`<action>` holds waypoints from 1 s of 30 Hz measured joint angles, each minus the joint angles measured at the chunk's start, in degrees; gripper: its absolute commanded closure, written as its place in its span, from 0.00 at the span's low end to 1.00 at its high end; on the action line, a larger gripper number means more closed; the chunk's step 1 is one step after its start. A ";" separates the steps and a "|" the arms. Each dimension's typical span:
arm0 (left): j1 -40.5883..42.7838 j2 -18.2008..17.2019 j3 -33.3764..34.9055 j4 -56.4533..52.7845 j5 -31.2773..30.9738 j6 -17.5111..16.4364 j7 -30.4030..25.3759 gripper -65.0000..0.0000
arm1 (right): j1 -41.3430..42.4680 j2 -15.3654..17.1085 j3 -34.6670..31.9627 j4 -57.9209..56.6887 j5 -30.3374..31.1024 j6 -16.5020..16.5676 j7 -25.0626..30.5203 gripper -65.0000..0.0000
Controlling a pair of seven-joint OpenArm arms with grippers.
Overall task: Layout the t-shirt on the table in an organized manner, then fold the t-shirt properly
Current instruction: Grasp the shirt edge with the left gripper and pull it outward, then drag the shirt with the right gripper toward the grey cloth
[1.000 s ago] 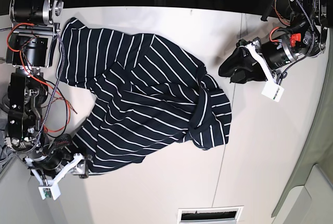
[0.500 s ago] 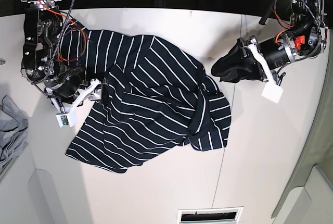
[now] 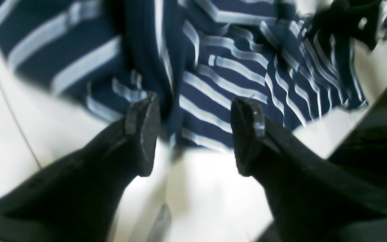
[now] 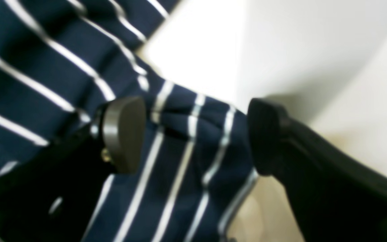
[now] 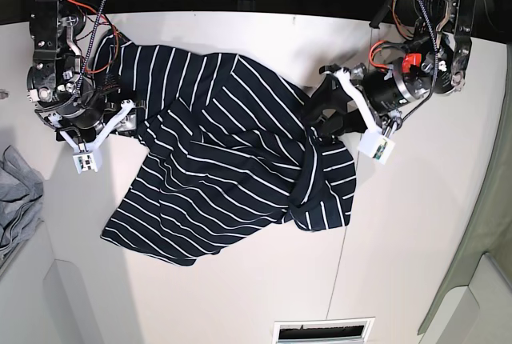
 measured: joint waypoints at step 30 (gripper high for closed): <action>-14.05 -6.56 1.22 -2.89 -4.79 -2.10 7.56 1.00 | 0.04 3.50 0.24 -2.34 1.07 1.92 3.39 1.00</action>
